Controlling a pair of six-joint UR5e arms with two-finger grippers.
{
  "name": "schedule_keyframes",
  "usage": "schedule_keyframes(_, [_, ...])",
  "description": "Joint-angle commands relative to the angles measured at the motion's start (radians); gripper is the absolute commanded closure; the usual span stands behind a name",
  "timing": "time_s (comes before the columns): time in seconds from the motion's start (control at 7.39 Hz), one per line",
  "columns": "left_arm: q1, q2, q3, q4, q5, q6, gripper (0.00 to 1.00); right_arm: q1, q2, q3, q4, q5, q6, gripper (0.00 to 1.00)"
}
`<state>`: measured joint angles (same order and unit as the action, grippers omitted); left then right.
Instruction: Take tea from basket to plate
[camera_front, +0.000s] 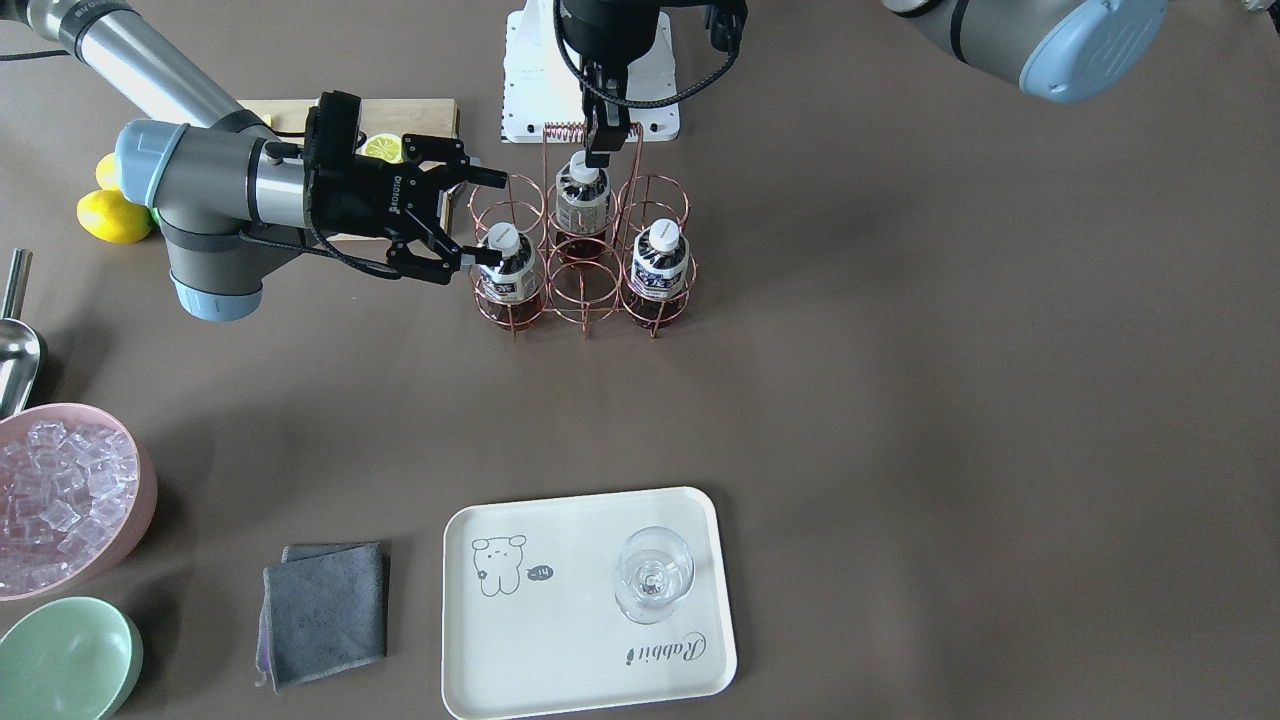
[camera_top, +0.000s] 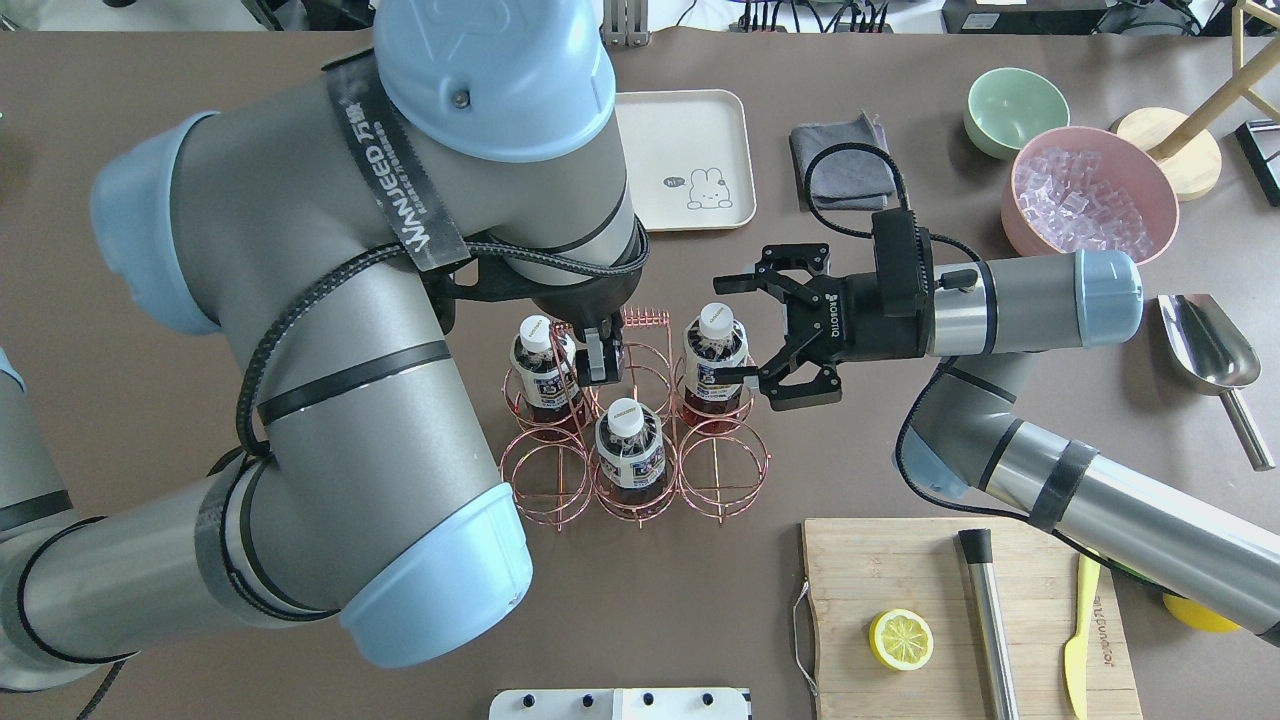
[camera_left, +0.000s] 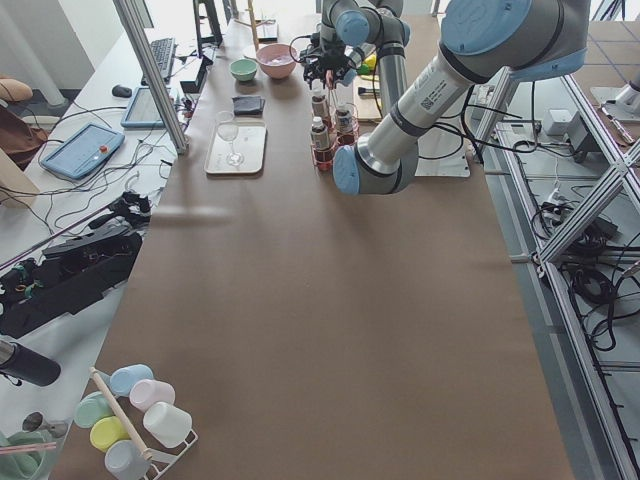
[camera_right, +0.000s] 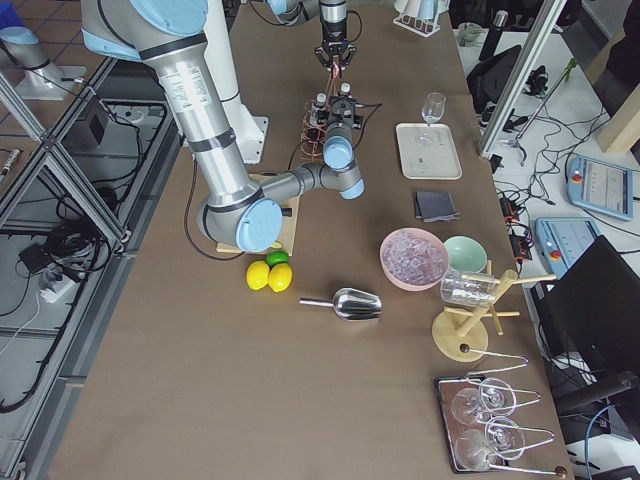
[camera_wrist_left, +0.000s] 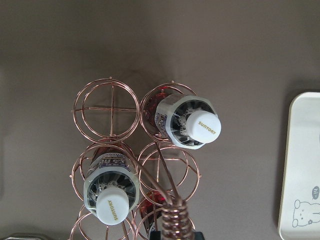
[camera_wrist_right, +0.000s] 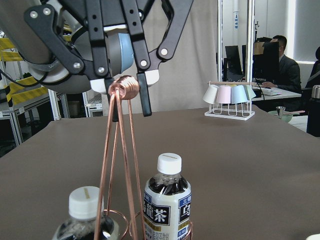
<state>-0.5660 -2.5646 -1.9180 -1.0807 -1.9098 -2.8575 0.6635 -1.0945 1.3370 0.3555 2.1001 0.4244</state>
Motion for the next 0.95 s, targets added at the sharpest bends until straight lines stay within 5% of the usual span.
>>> schedule_keyframes(0.0, [0.0,0.0,0.001,0.001,0.0,0.0,1.0,-0.001,0.03,-0.044,-0.003,-0.035,-0.01,0.03])
schedule_keyframes(0.27, [0.0,0.0,0.001,0.001,0.0,0.0,1.0,0.001,0.03,-0.056,-0.003,-0.046,-0.015,0.08])
schedule_keyframes(0.81, [-0.002,0.0,-0.001,0.002,0.0,0.0,1.0,0.004,0.028,-0.038,-0.012,-0.043,-0.004,0.55])
